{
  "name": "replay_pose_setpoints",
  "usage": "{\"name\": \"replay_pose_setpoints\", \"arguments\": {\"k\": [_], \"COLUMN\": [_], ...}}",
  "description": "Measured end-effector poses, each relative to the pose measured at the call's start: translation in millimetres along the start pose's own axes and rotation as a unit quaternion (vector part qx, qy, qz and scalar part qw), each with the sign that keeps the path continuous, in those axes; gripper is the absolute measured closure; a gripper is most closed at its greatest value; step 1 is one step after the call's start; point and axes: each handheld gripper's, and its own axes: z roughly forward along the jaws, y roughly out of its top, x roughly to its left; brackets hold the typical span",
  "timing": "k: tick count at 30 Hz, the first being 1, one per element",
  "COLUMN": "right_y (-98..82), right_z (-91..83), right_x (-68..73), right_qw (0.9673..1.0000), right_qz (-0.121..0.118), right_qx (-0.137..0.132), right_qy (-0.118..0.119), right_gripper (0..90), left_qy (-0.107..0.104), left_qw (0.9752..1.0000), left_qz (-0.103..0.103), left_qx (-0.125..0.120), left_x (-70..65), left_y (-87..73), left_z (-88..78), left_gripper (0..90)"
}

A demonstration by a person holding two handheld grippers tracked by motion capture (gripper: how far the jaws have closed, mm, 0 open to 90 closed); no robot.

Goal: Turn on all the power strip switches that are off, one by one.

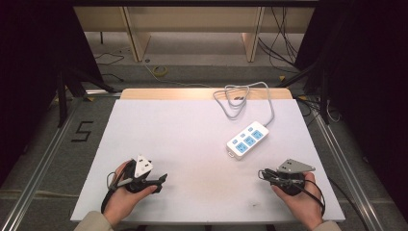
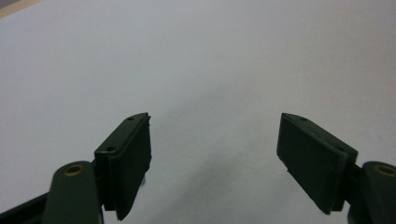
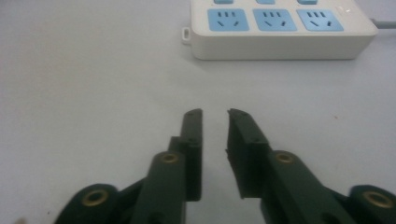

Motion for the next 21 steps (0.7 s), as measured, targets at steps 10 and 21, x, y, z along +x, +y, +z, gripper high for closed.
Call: {"name": "replay_pose_setpoints", "arguments": {"k": [10, 21], "right_y": [7.8, 22.4], "right_z": [1.3, 9.4], "right_x": [-1.5, -5.4], "right_qw": [0.9994, 0.9989], "right_qz": [0.007, 0.012], "right_qx": [0.032, 0.045], "right_qy": [-0.009, -0.012], "right_gripper": [90.0, 90.0], "left_qy": [-0.006, -0.001], "left_qw": [1.0, 1.0], "left_qz": [0.002, 0.005], "left_qx": [-0.001, 0.002], "left_x": [-1.4, 0.4], "left_y": [1.7, 0.4], "left_z": [2.3, 2.3], "left_gripper": [26.2, 26.1]}}
